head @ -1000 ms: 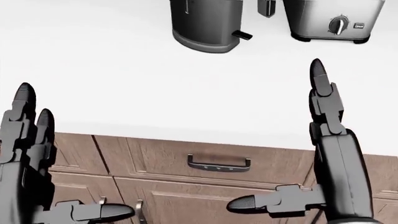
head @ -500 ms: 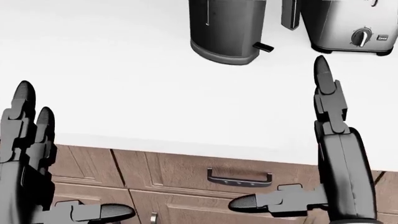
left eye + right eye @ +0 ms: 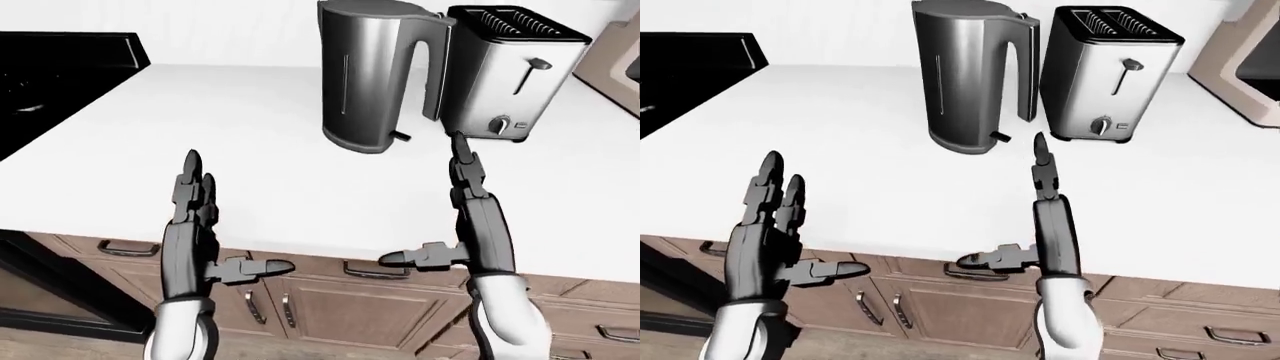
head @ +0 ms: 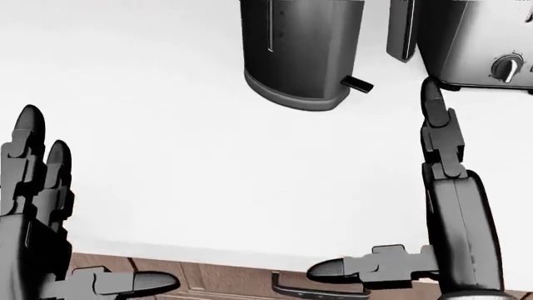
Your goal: Press down the lever to turn on the electric kettle.
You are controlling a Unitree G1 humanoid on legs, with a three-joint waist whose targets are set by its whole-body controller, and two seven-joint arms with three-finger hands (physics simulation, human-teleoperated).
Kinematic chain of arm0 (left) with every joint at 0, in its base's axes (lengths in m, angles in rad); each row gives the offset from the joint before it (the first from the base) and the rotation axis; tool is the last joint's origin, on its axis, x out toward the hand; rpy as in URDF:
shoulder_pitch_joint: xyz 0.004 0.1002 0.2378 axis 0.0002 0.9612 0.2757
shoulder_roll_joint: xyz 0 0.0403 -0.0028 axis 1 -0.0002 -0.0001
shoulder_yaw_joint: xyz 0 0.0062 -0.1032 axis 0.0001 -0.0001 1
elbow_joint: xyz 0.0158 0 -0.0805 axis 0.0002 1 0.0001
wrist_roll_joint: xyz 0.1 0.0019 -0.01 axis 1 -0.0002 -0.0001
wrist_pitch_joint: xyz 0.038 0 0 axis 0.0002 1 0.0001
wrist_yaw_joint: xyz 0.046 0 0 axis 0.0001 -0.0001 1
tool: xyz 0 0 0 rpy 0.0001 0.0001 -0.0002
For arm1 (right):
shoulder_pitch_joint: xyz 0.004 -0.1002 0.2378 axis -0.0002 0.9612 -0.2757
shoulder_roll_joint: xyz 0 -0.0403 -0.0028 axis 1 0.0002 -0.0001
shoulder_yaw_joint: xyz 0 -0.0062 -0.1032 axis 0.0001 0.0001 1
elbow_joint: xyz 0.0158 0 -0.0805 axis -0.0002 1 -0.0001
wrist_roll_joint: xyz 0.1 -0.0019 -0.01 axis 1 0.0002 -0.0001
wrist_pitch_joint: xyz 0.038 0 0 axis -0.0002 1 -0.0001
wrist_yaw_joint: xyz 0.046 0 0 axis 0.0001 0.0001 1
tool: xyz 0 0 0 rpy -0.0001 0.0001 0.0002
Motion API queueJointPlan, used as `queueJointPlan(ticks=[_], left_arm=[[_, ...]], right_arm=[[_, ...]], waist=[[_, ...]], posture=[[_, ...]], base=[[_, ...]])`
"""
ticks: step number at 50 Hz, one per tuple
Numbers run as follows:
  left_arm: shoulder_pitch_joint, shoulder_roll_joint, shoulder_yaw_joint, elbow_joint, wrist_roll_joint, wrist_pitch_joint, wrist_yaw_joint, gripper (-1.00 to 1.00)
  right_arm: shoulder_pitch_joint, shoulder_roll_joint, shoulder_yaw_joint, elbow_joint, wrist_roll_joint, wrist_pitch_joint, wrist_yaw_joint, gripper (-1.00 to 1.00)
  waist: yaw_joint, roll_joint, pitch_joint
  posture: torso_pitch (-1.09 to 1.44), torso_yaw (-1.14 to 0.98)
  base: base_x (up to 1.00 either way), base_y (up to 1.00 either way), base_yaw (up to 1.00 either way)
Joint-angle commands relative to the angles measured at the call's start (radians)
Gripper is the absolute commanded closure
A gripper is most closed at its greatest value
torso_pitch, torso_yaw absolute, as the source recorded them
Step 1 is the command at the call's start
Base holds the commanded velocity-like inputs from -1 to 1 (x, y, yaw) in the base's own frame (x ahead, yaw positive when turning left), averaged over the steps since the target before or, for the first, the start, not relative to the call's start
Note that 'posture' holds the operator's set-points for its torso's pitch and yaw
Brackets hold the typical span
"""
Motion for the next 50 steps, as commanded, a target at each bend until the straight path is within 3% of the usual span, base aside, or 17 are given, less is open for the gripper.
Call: queueJointPlan(ticks=[1, 2, 3, 5, 11, 20, 25, 30, 33, 41, 50], left_arm=[[-0.005, 0.004, 0.005, -0.025, 0.001, -0.025, 0.003, -1.00], [-0.005, 0.004, 0.005, -0.029, 0.000, -0.021, 0.002, -1.00], [-0.004, 0.003, 0.005, -0.030, -0.001, -0.021, 0.002, -1.00], [-0.004, 0.003, 0.004, -0.030, 0.000, -0.021, 0.002, -1.00], [-0.004, 0.004, 0.003, -0.027, 0.001, -0.023, 0.002, -1.00], [-0.006, 0.003, 0.006, -0.030, -0.002, -0.019, 0.001, -1.00], [-0.006, 0.003, 0.004, -0.033, -0.001, -0.016, 0.002, -1.00], [-0.008, 0.003, 0.004, -0.034, -0.005, -0.013, 0.003, -1.00], [-0.013, 0.004, 0.005, -0.028, -0.005, -0.014, 0.004, -1.00], [-0.015, 0.004, 0.008, -0.027, -0.008, -0.012, 0.006, -1.00], [-0.016, 0.005, 0.009, -0.029, -0.010, -0.009, 0.006, -1.00]], right_arm=[[-0.019, -0.002, 0.025, -0.027, -0.043, 0.014, 0.003, -1.00], [-0.024, -0.002, 0.035, -0.030, -0.062, 0.027, 0.009, -1.00], [-0.029, -0.003, 0.044, -0.031, -0.088, 0.044, 0.012, -1.00], [-0.037, -0.003, 0.062, -0.020, -0.136, 0.074, 0.024, -1.00], [-0.091, 0.011, 0.112, -0.050, -0.285, 0.175, 0.099, -1.00], [-0.163, 0.050, 0.143, -0.072, -0.491, 0.279, 0.253, -1.00], [-0.236, 0.072, 0.160, -0.061, -0.699, 0.358, 0.406, -1.00], [-0.308, 0.109, 0.131, 0.014, -0.910, 0.349, 0.576, -1.00], [-0.346, 0.151, 0.114, 0.022, -0.977, 0.341, 0.682, -1.00], [-0.420, 0.183, 0.094, 0.061, -1.048, 0.322, 0.802, -1.00], [-0.543, 0.148, 0.019, 0.136, -1.149, 0.298, 1.000, -1.00]], waist=[[0.002, 0.011, -0.017], [-0.005, 0.019, -0.023], [-0.001, 0.003, -0.015], [0.000, -0.001, -0.033], [0.011, -0.014, -0.045], [0.018, -0.014, -0.043], [0.018, -0.011, -0.039], [0.015, -0.003, -0.036], [0.014, -0.001, -0.037], [0.010, 0.009, -0.038], [0.009, 0.011, -0.041]], posture=[[0.00, 0.00], [0.00, 0.00], [0.00, 0.00], [0.00, 0.00], [0.00, 0.00], [0.00, 0.00], [0.00, 0.00], [0.00, 0.00], [0.00, 0.00], [0.00, 0.00], [0.00, 0.00]], base=[[0.00, 0.00, 0.00], [0.00, 0.00, 0.00], [0.00, 0.00, 0.00], [0.00, 0.00, 0.00], [0.00, 0.00, 0.00], [0.00, 0.00, 0.00], [0.00, 0.00, 0.00], [0.00, 0.00, 0.00], [0.00, 0.00, 0.00], [0.00, 0.00, 0.00], [0.00, 0.00, 0.00]])
